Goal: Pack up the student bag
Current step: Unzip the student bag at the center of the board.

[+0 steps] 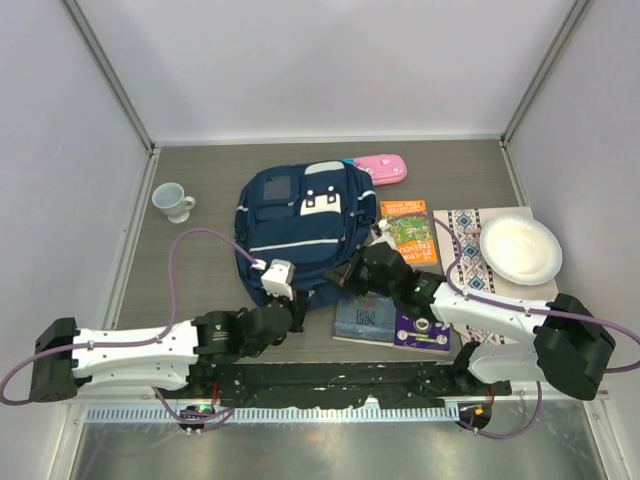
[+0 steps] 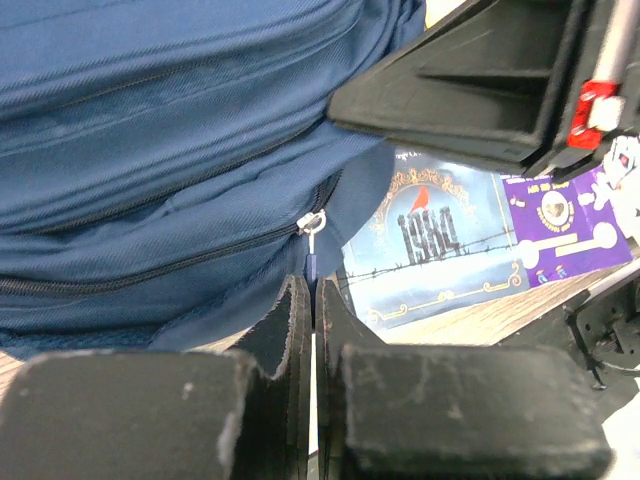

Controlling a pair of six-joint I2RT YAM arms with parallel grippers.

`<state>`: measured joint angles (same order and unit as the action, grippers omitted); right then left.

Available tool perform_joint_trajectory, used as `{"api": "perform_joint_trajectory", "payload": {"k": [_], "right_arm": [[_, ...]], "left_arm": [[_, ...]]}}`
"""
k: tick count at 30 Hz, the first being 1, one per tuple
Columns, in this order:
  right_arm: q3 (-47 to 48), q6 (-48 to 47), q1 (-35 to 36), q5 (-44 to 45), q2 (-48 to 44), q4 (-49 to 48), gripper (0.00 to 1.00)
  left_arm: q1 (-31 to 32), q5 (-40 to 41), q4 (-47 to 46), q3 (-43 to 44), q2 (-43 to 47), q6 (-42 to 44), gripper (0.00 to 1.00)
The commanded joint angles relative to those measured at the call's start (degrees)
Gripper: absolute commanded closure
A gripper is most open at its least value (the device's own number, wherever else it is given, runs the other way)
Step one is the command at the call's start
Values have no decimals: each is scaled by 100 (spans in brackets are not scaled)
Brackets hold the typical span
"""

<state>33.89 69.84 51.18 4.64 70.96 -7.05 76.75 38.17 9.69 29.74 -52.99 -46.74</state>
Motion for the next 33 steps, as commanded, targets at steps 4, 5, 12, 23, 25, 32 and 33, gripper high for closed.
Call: {"api": "perform_joint_trajectory", "payload": {"k": [4,5,12,23,25,32,33], "right_arm": [[1076,-1087,-485,1056,-696,598,99],[1067,-1122,-564,1039,-750,652,99],[953,-1227,-829,1100,-1181,1109,99],[1023,-1351,-1136,1012,-1559,1408,99],[1049,-1386,-1215,1003,-1646,1496,99],[1032,-1438,-1286,775,-1752,1584,99],[1032,-1447,-1286,688,-1761,1575,99]], "left_arm": [[42,690,1235,-301,1088,-634,100],[42,787,1402,-319,1159,-809,100],[33,1543,2843,-197,1186,-1407,100],[-713,1816,3162,357,-175,-1496,100],[-1029,1703,2899,296,-168,-1312,100],[-2794,272,1029,-442,781,312,100],[-2919,139,895,-503,860,480,100]]}}
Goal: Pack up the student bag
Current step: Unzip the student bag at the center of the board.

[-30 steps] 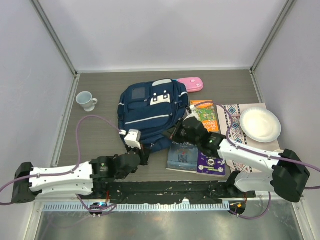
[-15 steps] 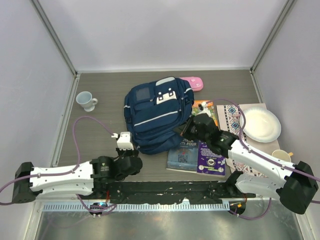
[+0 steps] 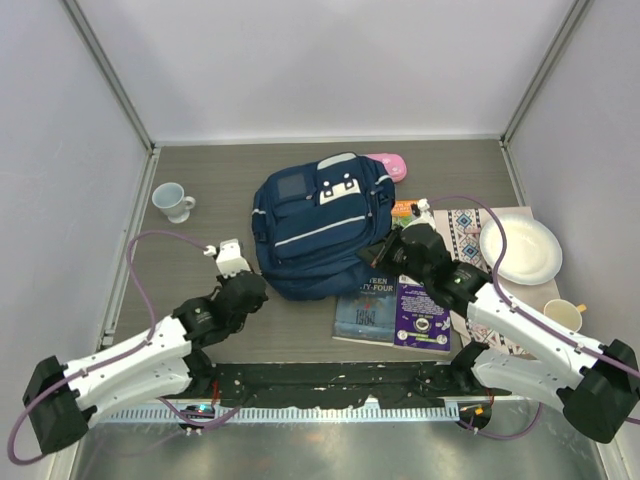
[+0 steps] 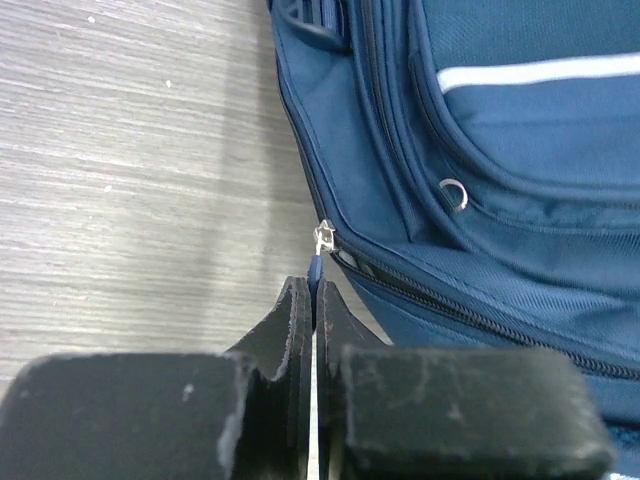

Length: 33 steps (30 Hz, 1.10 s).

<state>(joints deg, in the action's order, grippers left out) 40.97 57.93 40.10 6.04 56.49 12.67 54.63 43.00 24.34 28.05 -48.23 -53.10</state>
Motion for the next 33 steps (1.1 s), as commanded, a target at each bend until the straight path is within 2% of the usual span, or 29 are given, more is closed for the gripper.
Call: {"api": "perform_joint_trajectory", "payload": {"k": [1,5,6,8,9,11,13,16,17,18,21,23,26,33], "right_arm": [[333,-265,-212,495,-305,-388,99],[350,-317,-239,319,-296,-440,99],[341,-352,-239,258,-279,-449,95],[298,-327,-239,82,-235,-440,70],[271,-300,-239,3,-191,-440,47],[184,-186,-248,-68,-191,-309,27],[61,24,-239,-77,-357,-160,20],[-299,288,-239,-208,-779,-194,19],[-518,559,-248,-505,-867,-299,19],[-659,753,-231,-786,-920,-717,19],[-933,1395,57,-1035,-894,-1063,19],[-1099,1841,340,-895,-807,-1239,19],[-1320,2283,981,-649,-517,-2056,19],[-1460,3425,2010,318,327,-2725,19]], "left_arm": [[-821,-458,-675,-414,445,1257,100],[-1095,-1047,-992,-415,323,1653,100],[-1086,-1423,-1062,-406,323,1732,100],[-1086,-1838,-1351,-476,428,1724,100],[-1095,-2196,-1431,-511,463,1698,100],[-1086,-2401,-1580,-581,586,1610,100],[-1086,-2568,-1625,-608,630,1549,100],[-1086,-2691,-1721,-643,569,1496,100],[-1086,-2727,-1800,-643,517,1487,100],[-1086,-2762,-1844,-635,420,1496,100],[-1086,-2973,-2047,-556,183,1478,100],[-1086,-3060,-2108,-494,103,1478,100],[-1086,-3201,-2170,-354,33,1478,100],[-1077,-3272,-2038,-142,68,1610,100]]}}
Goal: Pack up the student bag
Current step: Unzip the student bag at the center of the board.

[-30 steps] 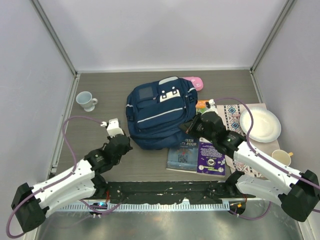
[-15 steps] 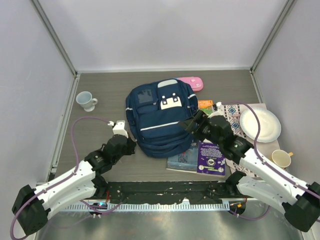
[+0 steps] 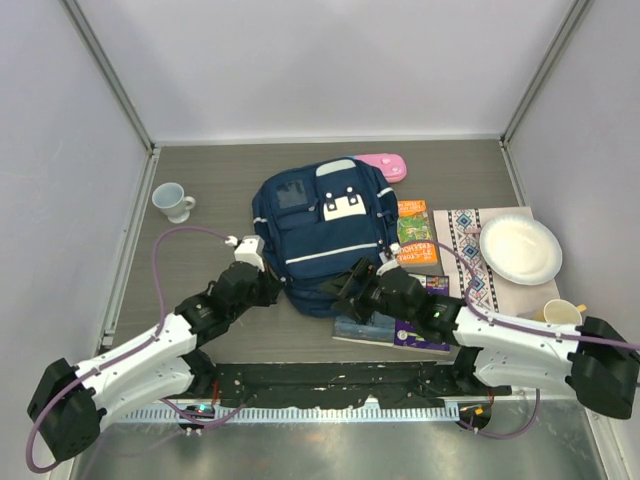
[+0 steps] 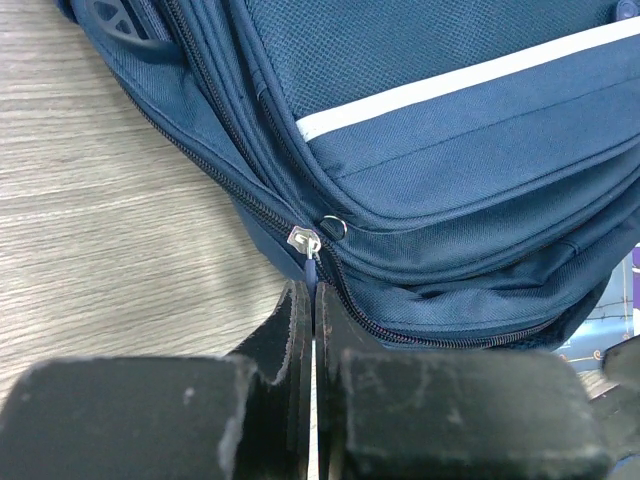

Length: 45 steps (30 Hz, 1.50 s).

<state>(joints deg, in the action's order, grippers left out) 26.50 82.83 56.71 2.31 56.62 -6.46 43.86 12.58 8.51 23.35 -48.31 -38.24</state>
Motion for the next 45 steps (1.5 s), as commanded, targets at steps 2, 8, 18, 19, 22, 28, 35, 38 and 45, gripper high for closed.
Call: {"api": "perform_joint_trajectory", "payload": {"k": [2,8,18,19,22,28,35,38,45], "right_arm": [[22,1147,542,1034,533,-831,19],[-31,1955,605,1596,1000,-928,20],[4,2897,605,2511,1597,-655,49],[30,2897,605,2538,1624,-672,68],[74,2906,605,2529,1738,-664,87],[-57,2547,605,2608,1642,-1033,99],[259,1351,605,2810,957,-787,99],[391,974,605,2714,754,-725,99],[505,647,605,2301,754,-900,99]], "left_arm": [[0,-264,-421,328,94,132,100],[9,-379,-421,240,278,124,100],[9,-572,-394,187,586,264,100],[9,-607,-394,170,586,273,100],[9,-625,-386,126,656,291,100],[9,-204,-79,55,780,264,100],[9,1289,424,126,350,150,100],[0,2001,397,178,-1,124,100],[-88,3145,98,424,-767,159,100]]}}
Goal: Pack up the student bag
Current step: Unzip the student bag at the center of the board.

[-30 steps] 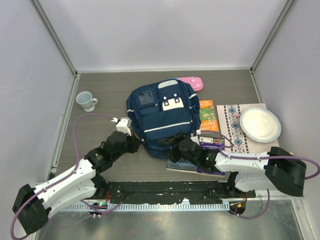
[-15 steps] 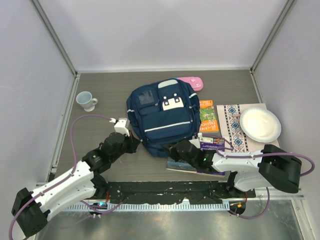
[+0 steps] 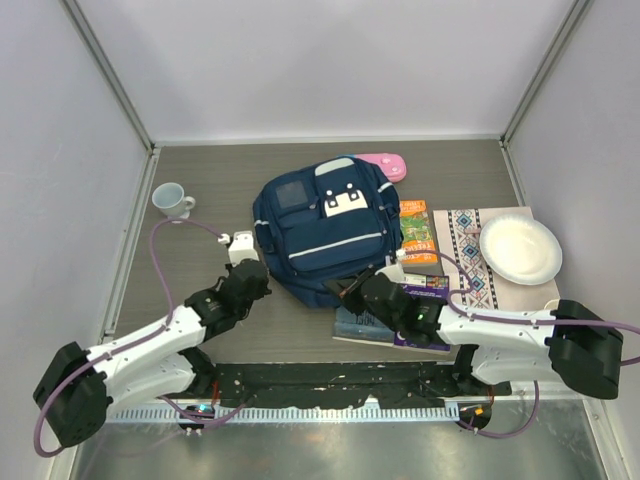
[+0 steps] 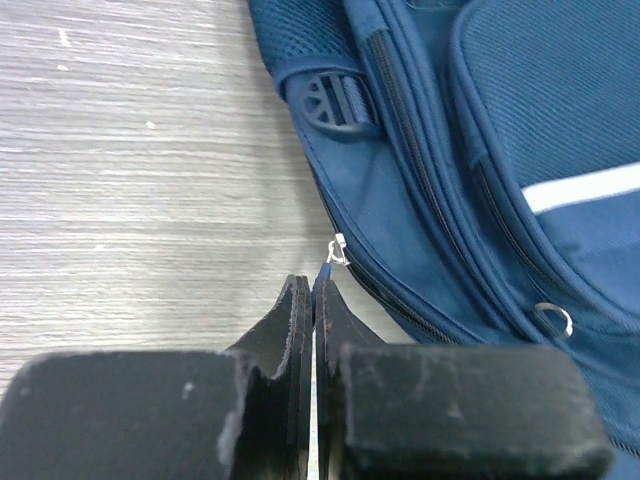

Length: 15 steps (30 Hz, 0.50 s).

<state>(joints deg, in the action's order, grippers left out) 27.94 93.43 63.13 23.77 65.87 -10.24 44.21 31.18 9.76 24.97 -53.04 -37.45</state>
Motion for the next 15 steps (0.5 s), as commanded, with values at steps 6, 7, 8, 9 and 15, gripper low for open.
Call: {"api": "perform_joint_trajectory", "payload": {"k": [6,7,8,9,15], "right_arm": [[668,-790,-47,-222,285,-742,99],[755,-834,-47,-293,365,-751,99],[904,-887,-47,-355,600,-777,99],[975,-975,-47,-451,716,-917,99],[1731,-1230,-56,-918,1848,-1287,99]], "left_arm": [[-193,1514,614,666,-156,-253,84],[-184,1488,711,710,-67,-289,64],[-184,1470,912,737,64,-315,45],[-193,1444,1009,772,196,-359,29],[-307,1602,1660,1115,883,-387,1]]}}
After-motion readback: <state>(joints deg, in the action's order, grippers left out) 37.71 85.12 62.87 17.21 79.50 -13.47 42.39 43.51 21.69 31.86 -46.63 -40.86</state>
